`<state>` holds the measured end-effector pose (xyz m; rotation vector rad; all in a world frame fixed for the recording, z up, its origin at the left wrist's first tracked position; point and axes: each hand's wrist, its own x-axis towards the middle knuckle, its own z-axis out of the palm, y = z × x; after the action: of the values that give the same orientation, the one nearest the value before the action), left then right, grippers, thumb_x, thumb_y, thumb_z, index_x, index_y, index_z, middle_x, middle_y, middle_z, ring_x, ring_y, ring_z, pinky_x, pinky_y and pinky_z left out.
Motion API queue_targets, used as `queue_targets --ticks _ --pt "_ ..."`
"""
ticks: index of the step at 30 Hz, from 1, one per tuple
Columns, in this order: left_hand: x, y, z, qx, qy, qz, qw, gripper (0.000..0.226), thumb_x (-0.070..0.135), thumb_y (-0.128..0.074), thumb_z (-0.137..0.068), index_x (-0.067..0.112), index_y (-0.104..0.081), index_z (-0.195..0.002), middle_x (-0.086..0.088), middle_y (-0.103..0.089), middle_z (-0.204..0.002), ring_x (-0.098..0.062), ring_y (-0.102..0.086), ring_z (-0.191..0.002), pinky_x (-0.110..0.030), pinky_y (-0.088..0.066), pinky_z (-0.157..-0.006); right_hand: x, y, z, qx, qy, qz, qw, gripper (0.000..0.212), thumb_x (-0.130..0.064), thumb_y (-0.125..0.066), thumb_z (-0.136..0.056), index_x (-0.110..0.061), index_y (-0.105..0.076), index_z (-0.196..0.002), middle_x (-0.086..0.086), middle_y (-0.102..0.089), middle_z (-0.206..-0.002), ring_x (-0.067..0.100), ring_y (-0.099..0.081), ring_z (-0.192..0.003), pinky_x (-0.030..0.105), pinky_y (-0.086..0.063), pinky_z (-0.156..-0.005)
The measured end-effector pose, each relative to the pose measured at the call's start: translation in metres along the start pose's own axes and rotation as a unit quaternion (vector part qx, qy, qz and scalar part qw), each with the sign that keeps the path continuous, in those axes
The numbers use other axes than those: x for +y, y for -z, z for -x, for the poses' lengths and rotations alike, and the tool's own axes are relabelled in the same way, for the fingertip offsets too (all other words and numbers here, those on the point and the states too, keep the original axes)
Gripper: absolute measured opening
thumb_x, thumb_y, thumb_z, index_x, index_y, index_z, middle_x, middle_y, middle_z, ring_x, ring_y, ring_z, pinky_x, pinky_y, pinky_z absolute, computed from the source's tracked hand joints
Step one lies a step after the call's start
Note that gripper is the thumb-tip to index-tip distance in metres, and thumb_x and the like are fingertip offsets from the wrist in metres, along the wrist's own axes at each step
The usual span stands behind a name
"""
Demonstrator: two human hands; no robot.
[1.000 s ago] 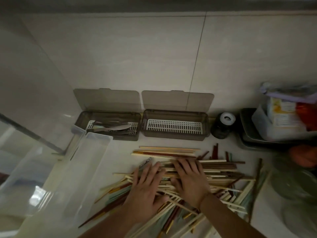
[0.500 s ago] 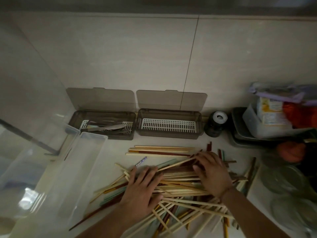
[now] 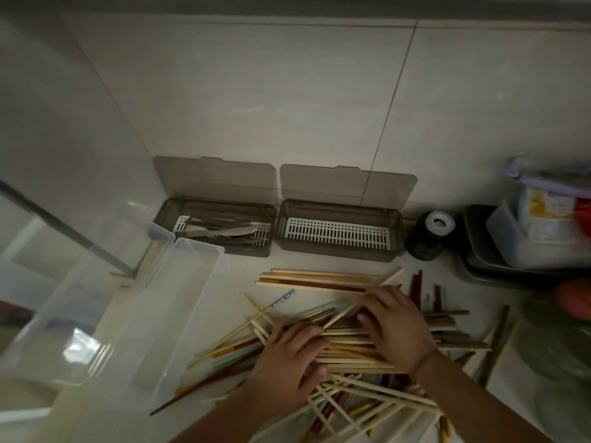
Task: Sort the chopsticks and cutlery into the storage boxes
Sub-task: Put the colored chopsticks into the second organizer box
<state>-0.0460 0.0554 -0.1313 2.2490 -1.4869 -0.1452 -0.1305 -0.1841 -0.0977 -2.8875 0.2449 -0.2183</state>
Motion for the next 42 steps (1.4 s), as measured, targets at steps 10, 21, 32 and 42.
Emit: queue_targets --ticks 10,21,32,42 --pt "-0.010 0.006 0.011 0.009 -0.061 0.027 0.998 0.036 0.031 -0.060 -0.091 0.021 -0.060 -0.125 0.006 -0.054 -0.131 -0.010 -0.049 -0.126 -0.042 -0.027 -0.115 -0.009 -0.011 -0.076 -0.159 -0.038 0.064 0.984 0.029 -0.015 -0.047 -0.092 -0.024 -0.058 -0.118 0.001 -0.055 -0.119 0.022 -0.047 -0.115 0.032 -0.040 -0.091" --pt "-0.042 0.045 -0.056 0.070 -0.024 -0.021 0.997 0.036 0.032 -0.051 -0.093 0.022 -0.058 -0.127 0.003 -0.049 -0.139 -0.018 -0.042 -0.132 -0.046 -0.029 -0.114 -0.008 -0.017 -0.064 -0.137 -0.069 0.001 0.988 0.026 -0.013 -0.055 -0.087 -0.027 -0.066 -0.106 -0.002 -0.061 -0.110 0.022 -0.054 -0.108 0.031 -0.046 -0.086" --pt "-0.080 0.075 -0.150 -0.088 0.116 -0.142 0.979 0.064 0.000 -0.052 -0.086 0.024 -0.044 -0.144 0.000 -0.050 -0.144 -0.019 -0.043 -0.133 -0.033 -0.010 -0.117 -0.014 -0.014 -0.047 -0.131 -0.081 0.067 0.986 0.026 -0.007 -0.075 -0.064 -0.020 -0.065 -0.085 0.001 -0.065 -0.089 0.024 -0.061 -0.088 0.033 -0.046 -0.070" --pt "-0.083 0.081 -0.136 -0.101 0.081 -0.121 0.984 0.072 -0.007 -0.055 -0.079 0.031 -0.049 -0.140 0.002 -0.054 -0.142 -0.012 -0.048 -0.130 -0.031 -0.007 -0.120 0.020 0.027 -0.005 0.031 -0.014 -0.111 0.993 0.031 -0.003 -0.058 -0.080 -0.029 -0.058 -0.099 -0.010 -0.058 -0.100 0.006 -0.059 -0.087 0.019 -0.050 -0.080"
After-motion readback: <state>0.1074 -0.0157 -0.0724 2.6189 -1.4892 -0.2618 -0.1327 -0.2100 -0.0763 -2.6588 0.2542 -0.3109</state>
